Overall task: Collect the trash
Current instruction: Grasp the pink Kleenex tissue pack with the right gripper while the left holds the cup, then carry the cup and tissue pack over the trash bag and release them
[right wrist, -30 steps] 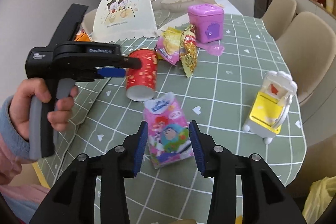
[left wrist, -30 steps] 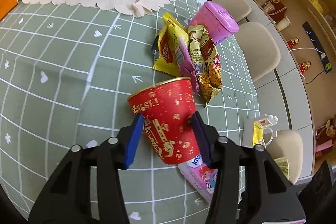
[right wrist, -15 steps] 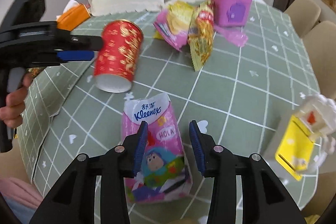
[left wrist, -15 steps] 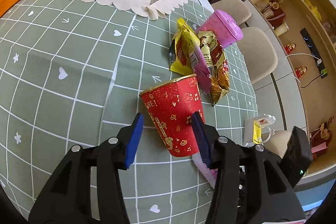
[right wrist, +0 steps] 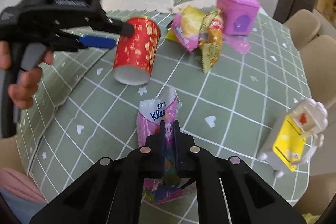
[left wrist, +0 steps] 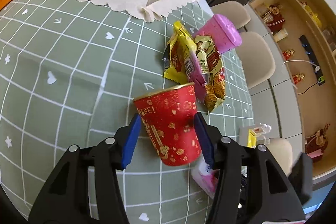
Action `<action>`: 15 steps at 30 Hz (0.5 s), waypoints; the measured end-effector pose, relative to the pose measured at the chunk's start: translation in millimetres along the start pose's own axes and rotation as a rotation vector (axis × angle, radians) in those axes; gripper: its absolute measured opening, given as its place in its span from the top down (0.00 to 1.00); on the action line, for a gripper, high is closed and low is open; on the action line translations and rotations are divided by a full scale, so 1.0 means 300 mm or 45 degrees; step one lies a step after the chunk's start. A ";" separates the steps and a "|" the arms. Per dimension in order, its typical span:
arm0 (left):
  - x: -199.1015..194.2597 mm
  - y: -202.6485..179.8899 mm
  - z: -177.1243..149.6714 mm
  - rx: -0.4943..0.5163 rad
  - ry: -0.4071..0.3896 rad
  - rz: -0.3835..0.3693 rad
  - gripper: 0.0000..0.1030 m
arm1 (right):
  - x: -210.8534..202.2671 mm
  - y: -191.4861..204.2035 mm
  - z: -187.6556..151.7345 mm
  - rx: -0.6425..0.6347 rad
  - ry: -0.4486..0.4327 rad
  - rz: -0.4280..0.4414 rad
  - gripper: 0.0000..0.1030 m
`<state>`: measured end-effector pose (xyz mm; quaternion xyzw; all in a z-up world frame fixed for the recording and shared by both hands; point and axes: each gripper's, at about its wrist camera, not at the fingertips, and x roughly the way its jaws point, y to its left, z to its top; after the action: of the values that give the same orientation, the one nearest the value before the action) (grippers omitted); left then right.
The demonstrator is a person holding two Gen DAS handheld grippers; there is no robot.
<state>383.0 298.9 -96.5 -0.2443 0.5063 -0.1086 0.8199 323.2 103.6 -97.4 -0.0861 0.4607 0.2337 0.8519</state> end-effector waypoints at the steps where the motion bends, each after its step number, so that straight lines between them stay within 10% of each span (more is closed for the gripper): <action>1: 0.013 -0.010 0.005 -0.002 0.005 -0.004 0.51 | -0.011 -0.005 -0.001 0.009 -0.006 -0.002 0.92; 15: 0.066 -0.137 0.008 0.004 0.058 0.151 0.51 | -0.217 -0.146 -0.049 0.245 -0.133 -0.043 0.92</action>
<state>397.1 255.9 -89.9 -0.2102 0.5383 -0.0663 0.8134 302.8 39.0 -55.0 0.0007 0.4343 0.1782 0.8829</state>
